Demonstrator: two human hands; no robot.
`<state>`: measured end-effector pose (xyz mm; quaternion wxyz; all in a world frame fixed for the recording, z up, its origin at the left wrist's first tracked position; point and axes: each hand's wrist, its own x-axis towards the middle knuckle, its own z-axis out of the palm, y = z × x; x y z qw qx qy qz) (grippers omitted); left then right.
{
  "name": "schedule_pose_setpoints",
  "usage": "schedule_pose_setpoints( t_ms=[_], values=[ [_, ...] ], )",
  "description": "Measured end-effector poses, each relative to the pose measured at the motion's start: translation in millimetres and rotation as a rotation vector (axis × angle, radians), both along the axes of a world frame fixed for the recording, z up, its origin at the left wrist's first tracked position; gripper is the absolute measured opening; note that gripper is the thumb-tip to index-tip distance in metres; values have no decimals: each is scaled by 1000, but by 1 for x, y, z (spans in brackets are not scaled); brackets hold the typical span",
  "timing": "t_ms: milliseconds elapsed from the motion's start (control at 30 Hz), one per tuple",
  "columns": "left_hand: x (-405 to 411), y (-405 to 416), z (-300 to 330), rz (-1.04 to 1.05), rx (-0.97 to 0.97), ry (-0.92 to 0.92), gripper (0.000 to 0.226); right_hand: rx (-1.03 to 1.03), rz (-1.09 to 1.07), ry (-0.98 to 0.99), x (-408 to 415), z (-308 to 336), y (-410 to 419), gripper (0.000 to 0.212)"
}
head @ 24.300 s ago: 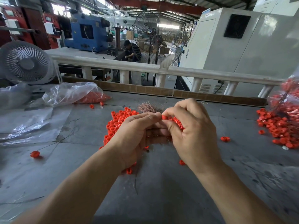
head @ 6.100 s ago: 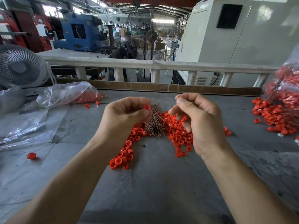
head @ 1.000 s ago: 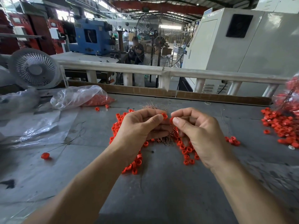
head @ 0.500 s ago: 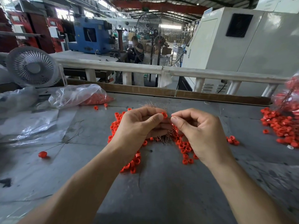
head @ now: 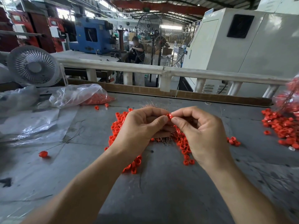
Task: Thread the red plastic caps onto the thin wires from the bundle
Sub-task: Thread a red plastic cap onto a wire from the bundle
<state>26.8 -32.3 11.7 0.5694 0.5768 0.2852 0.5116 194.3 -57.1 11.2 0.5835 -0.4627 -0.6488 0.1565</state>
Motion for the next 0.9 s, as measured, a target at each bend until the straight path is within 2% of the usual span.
schedule_pose_setpoints(
  t_ms=[467,900],
  values=[
    [0,6,-10,49,146,75,14,116,-59,-192,1,6,-6,12],
    [-2,5,-8,-3,113,64,14,122,-53,-241,3,9,-5,11]
  ],
)
